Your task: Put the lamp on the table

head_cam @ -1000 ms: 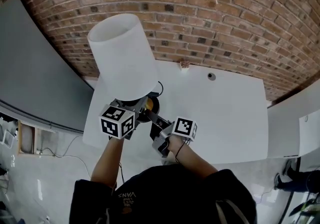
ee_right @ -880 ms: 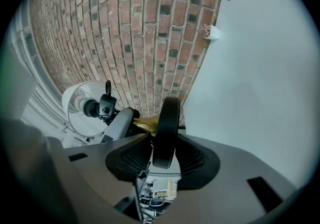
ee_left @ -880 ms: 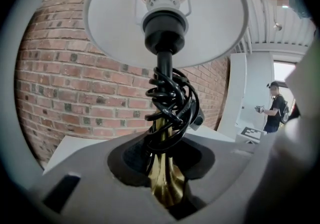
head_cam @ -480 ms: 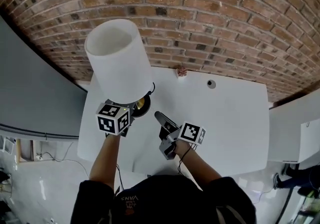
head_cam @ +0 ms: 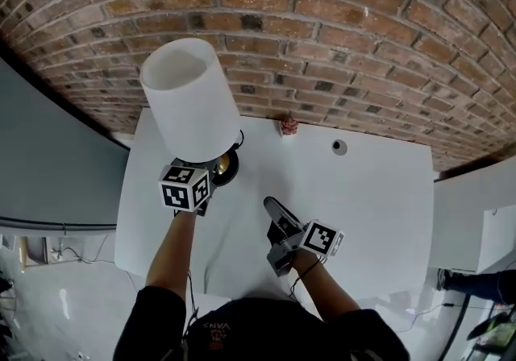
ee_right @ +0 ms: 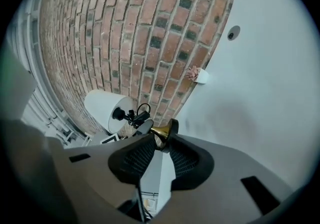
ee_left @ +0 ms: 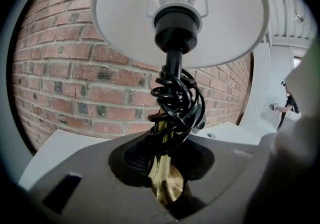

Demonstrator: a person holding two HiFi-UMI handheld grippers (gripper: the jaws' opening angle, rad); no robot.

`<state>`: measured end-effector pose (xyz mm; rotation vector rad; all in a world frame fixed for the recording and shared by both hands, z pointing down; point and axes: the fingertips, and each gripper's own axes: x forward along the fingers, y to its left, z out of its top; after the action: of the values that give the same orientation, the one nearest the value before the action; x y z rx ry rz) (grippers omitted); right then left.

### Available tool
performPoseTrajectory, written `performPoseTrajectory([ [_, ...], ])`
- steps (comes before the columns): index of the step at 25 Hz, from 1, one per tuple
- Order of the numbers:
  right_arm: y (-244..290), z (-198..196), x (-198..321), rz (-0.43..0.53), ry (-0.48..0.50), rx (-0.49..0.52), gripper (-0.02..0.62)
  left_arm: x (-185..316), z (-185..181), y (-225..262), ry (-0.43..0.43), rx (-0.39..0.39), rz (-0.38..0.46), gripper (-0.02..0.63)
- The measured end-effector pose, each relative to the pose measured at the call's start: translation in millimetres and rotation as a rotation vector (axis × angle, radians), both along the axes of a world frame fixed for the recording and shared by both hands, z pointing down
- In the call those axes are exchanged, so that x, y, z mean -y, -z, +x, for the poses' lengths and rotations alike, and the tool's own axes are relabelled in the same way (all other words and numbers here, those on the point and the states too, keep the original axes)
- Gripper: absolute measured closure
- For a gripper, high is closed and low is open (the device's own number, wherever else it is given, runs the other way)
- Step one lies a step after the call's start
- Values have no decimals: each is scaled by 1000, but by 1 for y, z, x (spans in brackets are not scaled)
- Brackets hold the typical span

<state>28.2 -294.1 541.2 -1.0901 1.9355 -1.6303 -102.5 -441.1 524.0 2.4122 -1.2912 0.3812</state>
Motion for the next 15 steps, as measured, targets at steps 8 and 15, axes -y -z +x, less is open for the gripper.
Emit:
performPoseTrajectory([
  [8, -2, 18, 8, 49, 20, -35, 511, 34, 8, -27, 31, 17, 22, 497],
  [15, -18, 30, 11, 29, 35, -55, 511, 51, 11, -44, 86, 21, 61, 497],
])
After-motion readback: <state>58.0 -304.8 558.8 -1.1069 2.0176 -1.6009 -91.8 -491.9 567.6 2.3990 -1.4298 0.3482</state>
